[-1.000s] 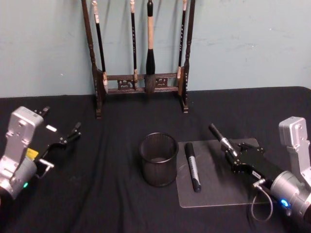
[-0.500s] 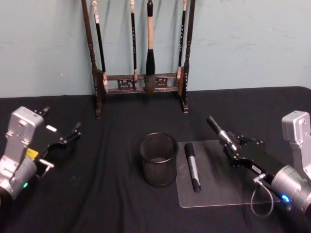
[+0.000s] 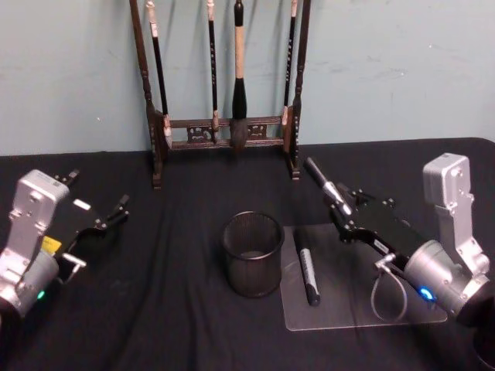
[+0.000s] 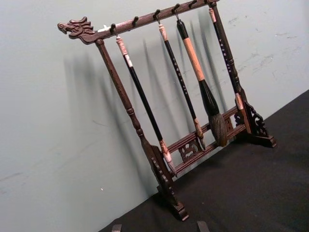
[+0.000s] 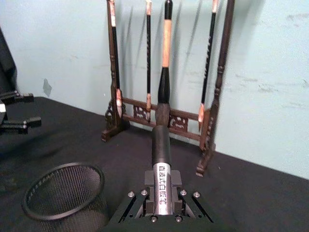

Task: Pick up the water-based marker from the table and place it into the pen holder.

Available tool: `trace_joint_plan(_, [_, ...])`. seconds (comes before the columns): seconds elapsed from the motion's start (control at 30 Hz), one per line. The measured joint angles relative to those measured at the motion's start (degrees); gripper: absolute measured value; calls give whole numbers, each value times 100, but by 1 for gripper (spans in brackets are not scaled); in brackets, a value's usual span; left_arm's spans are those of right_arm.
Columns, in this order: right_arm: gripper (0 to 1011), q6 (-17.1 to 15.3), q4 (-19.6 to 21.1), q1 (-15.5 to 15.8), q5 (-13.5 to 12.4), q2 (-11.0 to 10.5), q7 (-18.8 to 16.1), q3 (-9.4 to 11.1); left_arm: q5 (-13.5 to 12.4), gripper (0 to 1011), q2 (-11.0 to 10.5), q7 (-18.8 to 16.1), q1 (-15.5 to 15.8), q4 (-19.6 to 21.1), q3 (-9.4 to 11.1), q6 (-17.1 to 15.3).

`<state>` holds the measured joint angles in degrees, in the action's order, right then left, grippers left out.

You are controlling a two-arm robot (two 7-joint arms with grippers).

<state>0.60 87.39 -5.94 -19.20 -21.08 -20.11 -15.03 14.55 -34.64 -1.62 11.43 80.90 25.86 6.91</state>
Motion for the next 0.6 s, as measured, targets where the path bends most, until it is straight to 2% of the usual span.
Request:
trace_joint_plan(0.3, [197,180,-184,-203,90,185,-1,-119,0,1009,0,0,0,0,0,0])
trace_joint_plan(0.6, [197,509,-521,-423,110,400,-109,-221,0,1009,0,0,0,0,0,0])
